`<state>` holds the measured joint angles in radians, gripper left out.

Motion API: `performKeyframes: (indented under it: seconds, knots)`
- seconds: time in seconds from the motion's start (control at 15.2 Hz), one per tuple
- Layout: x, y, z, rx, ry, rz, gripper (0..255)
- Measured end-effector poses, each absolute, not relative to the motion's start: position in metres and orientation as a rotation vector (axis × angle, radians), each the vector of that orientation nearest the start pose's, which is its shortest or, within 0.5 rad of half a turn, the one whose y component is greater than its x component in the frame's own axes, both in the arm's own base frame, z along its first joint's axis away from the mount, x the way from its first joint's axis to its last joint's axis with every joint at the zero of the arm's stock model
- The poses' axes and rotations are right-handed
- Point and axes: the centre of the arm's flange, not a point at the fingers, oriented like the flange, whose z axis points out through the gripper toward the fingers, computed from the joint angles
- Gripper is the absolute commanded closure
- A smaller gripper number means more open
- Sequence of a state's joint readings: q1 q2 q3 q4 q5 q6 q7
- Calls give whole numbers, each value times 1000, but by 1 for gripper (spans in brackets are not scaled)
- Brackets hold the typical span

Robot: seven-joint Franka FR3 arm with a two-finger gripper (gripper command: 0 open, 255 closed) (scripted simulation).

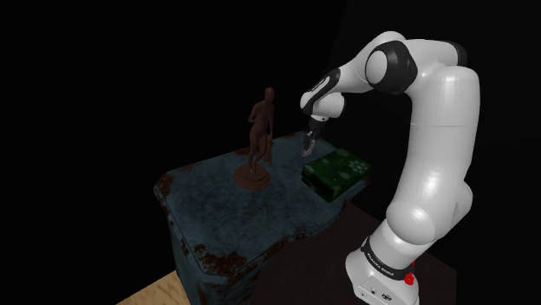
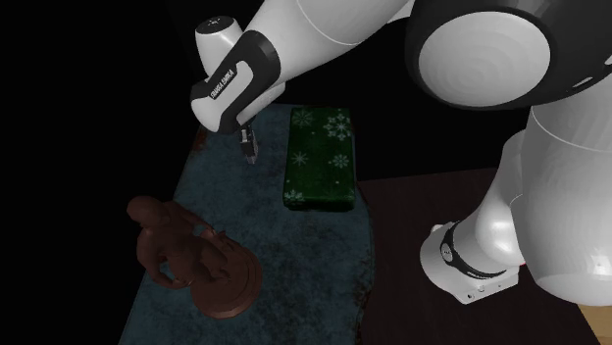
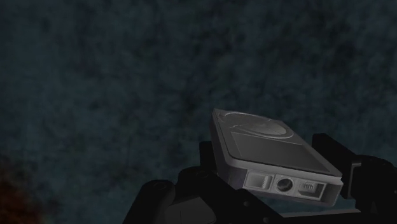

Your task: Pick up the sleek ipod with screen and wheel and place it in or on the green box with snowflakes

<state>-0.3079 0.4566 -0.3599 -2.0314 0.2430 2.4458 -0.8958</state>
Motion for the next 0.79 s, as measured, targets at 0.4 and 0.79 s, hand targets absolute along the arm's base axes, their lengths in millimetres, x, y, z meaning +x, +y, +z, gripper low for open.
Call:
performKeyframes:
  seconds: [0.4,0.79]
  knots:
    - [473,-367,234,-3139,-116,4,255]
    - [473,-367,262,-3139,-116,3,255]
